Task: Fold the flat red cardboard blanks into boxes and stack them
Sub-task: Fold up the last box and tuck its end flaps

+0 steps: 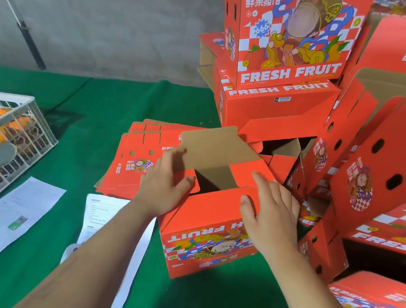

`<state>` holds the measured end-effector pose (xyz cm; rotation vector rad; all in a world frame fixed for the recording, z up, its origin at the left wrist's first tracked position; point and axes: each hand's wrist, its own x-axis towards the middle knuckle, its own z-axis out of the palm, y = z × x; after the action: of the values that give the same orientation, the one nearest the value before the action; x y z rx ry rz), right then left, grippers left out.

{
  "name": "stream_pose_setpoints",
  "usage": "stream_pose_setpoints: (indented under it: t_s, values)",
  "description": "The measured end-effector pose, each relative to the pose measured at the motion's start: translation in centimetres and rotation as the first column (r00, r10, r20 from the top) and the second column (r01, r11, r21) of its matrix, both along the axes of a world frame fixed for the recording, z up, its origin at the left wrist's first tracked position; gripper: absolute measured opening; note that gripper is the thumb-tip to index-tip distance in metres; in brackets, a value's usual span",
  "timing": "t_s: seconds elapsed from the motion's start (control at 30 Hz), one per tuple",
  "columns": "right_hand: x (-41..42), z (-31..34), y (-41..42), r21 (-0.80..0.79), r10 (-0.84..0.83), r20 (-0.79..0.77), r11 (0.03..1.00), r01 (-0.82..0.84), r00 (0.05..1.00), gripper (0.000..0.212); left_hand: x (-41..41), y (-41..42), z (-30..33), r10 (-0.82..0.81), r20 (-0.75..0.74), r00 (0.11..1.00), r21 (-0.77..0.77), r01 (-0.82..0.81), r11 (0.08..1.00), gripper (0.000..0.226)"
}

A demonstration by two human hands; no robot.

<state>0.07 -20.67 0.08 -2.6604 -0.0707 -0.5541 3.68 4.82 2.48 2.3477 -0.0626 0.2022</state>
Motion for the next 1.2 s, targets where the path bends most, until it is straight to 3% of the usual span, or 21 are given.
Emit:
stream_pose_setpoints:
  t_s: [0.1, 0.17, 0.33, 0.43, 0.57, 0.63, 0.73, 0.77, 0.93, 1.0, 1.1, 1.13, 1.2]
  values:
    - [0.4, 0.4, -0.6, 0.008, -0.004, 0.01, 1.0, 0.003, 1.0, 0.05, -0.7, -0.3, -0.7, 0.003, 0.037, 0.999, -0.421, 0.013, 0.907, 0.043]
    - [1.2, 1.3, -1.1, 0.111, -0.012, 0.015, 0.994, 0.01, 1.0, 0.059, -1.4, -0.5, -1.0, 0.003, 0.095, 0.996, -0.549, 0.05, 0.834, 0.045]
    - [3.3, 3.1, -1.7, 0.343, -0.099, -0.121, 0.93, 0.135, 0.988, 0.069, -1.6, -1.3, -0.2, -0.014, 0.097, 0.995, -0.545, 0.065, 0.836, 0.047]
    - [3.3, 3.1, -1.6, 0.372, 0.005, -0.264, 0.923, 0.098, 0.964, 0.072, -1.7, -1.3, -0.1, 0.008, 0.092, 0.996, -0.542, 0.043, 0.839, 0.055]
    - [3.3, 3.3, -2.0, 0.377, 0.095, -0.35, 0.925, 0.047, 0.932, 0.059, -1.3, -1.2, 0.0, 0.038, -0.03, 0.999, -0.548, -0.049, 0.835, 0.045]
    - [3.2, 3.2, -2.3, 0.301, 0.101, -0.381, 0.954, 0.02, 0.919, 0.062, -1.0, -1.0, -0.1, 0.027, -0.065, 0.998, -0.501, -0.056, 0.863, 0.042]
    - [2.8, 2.8, -2.5, -0.006, 0.084, -0.439, 0.995, -0.096, 0.895, 0.055, -0.9, -0.7, -0.6, 0.019, 0.024, 1.0, -0.306, -0.011, 0.952, 0.034]
    - [2.8, 2.8, -2.6, -0.025, 0.084, -0.444, 0.994, -0.106, 0.892, 0.055, -0.9, -0.6, -0.6, -0.002, 0.048, 0.999, -0.294, 0.016, 0.956, 0.031]
    - [3.2, 2.2, -3.0, 0.063, 0.083, -0.415, 0.996, -0.062, 0.906, 0.046, -1.2, 0.0, -0.9, -0.154, 0.19, 0.97, -0.115, 0.178, 0.977, 0.034]
    - [3.3, 2.2, -2.7, 0.241, 0.07, -0.407, 0.97, 0.033, 0.911, 0.051, -1.7, -0.1, -0.9, -0.193, 0.198, 0.961, -0.061, 0.209, 0.976, 0.036]
    - [3.8, 2.7, -2.6, 0.562, 0.101, -0.372, 0.816, 0.137, 0.923, 0.058, -2.1, -0.3, -0.2, -0.188, 0.075, 0.979, 0.031, 0.186, 0.982, 0.043]
    - [3.9, 2.8, -2.9, 0.588, 0.143, -0.373, 0.801, 0.114, 0.917, 0.068, -2.1, -0.2, 0.1, -0.199, 0.021, 0.98, 0.09, 0.196, 0.976, 0.051]
    - [3.9, 2.8, -3.4, 0.4, 0.176, -0.426, 0.916, 0.011, 0.887, 0.095, -2.0, -0.1, 0.5, -0.196, -0.087, 0.977, 0.213, 0.211, 0.954, 0.073]
